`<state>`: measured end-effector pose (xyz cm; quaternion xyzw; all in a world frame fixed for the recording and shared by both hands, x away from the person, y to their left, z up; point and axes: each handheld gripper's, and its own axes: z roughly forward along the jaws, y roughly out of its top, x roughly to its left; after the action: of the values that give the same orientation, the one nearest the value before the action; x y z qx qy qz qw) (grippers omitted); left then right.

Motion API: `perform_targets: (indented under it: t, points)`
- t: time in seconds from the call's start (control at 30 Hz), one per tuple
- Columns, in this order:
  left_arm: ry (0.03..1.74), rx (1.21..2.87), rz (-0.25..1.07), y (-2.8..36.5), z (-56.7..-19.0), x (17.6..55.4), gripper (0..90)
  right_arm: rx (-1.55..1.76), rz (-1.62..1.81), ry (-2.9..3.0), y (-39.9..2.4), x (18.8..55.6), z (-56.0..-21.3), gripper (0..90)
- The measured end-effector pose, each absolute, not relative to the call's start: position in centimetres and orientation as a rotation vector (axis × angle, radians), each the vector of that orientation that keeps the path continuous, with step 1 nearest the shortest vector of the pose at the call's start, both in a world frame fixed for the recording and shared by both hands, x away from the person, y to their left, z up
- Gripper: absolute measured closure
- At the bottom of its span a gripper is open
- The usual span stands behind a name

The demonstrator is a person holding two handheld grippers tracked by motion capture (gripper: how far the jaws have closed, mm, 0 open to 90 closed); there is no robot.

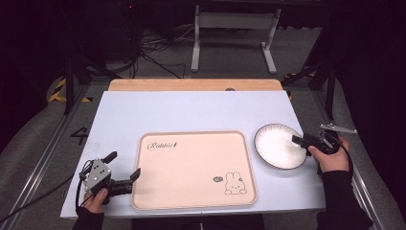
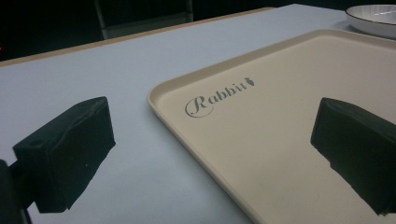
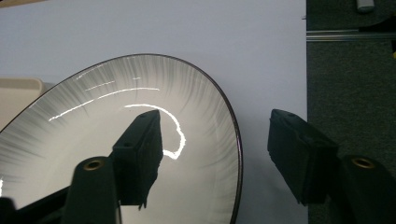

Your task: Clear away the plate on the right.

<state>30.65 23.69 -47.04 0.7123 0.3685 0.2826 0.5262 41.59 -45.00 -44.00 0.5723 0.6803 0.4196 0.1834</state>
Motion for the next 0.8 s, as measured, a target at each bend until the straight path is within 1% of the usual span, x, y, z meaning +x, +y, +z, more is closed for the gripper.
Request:
perform_targets:
  t: [0.1,0.27,0.43,0.47,0.5,0.53,0.73,0.8]
  points:
    - [0.881,1.703,0.676,23.69,-47.04,30.65,0.2,1.673,1.192,1.918,-45.22,41.60,-44.24,38.3]
    - [0.881,1.704,0.676,23.68,-47.04,30.64,0.2,1.776,1.218,1.918,-45.29,41.57,-44.56,44.6]
    - [0.881,1.704,0.676,23.68,-47.04,30.64,0.2,1.816,1.208,1.923,-45.23,41.52,-44.62,47.2]
    - [0.880,1.704,0.676,23.68,-47.04,30.64,0.2,1.823,1.208,1.919,-45.24,41.51,-44.63,48.9]
    - [0.880,1.705,0.677,23.68,-47.03,30.63,0.2,1.863,1.224,1.916,-45.29,41.44,-44.61,54.7]
    - [0.880,1.705,0.677,23.68,-47.03,30.63,0.2,1.878,1.237,1.917,-45.28,41.43,-44.65,56.9]
    - [0.881,1.705,0.677,23.67,-47.03,30.64,0.2,1.928,1.246,1.900,-45.17,41.38,-44.66,60.3]
    - [0.881,1.705,0.677,23.67,-47.03,30.65,0.2,1.959,1.244,1.868,-45.18,41.28,-44.73,65.4]
